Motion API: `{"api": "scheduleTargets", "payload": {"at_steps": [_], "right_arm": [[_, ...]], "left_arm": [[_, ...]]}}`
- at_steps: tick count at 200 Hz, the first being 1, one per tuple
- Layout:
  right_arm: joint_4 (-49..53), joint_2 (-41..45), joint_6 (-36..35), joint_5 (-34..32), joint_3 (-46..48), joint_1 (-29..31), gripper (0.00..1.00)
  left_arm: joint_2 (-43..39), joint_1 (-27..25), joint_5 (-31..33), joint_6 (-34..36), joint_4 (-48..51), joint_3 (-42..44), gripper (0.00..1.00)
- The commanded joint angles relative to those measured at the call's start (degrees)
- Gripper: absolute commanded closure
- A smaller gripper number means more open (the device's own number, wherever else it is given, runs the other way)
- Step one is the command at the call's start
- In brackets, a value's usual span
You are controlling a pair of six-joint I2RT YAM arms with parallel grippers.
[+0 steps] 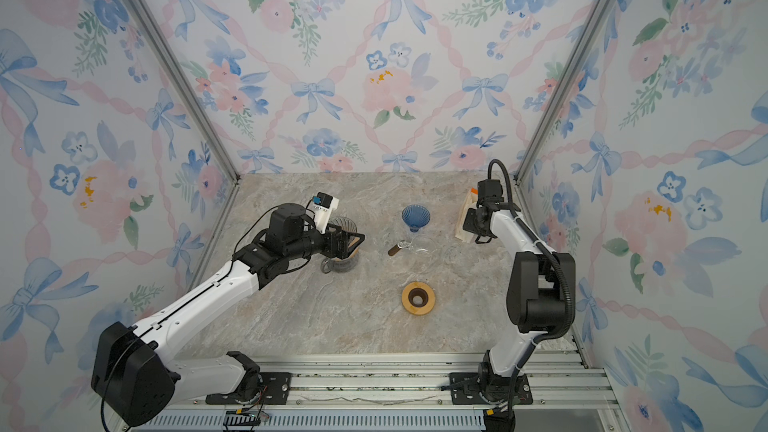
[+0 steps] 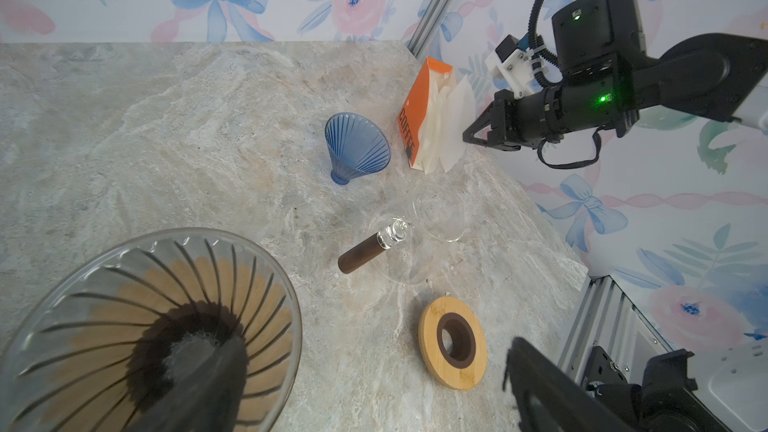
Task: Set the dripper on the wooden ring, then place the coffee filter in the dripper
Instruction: 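Pull the white paper filter up out of the box with the right gripper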
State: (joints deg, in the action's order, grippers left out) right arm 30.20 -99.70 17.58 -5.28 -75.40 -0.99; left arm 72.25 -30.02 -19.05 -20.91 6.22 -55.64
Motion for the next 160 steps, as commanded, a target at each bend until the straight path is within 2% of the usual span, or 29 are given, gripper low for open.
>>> {"api": "scheduleTargets", "payload": {"at_steps": [1,17,73,127,160], "right_arm": [[2.7,3.0,0.0,1.0,0.2,-1.0,1.0],[0.9,4.6,0.5,1.1,1.9,-1.1,1.0],[4.4,6.8,1.1,1.5,0.1,-1.0,1.0],[4.5,8.8,1.7,0.2,0.9,0.2,1.0],[5.0,8.8,1.3,1.1,0.6,0.0,1.0]], "left_arm": [[0.7,-0.5,0.2,-0.5,-0.5,-1.4,0.02],[0.8,-0.6,0.7,-0.6,-0.6,-1.4,0.02],[-2.8,-0.7,4.7,-0.5,-0.5,0.3,0.02],[-1.7,0.7,1.9,0.5,-0.4,-0.3,0.02],[-0.7,0.7,2.8,0.3,-0.4,-0.8,0.02]]}}
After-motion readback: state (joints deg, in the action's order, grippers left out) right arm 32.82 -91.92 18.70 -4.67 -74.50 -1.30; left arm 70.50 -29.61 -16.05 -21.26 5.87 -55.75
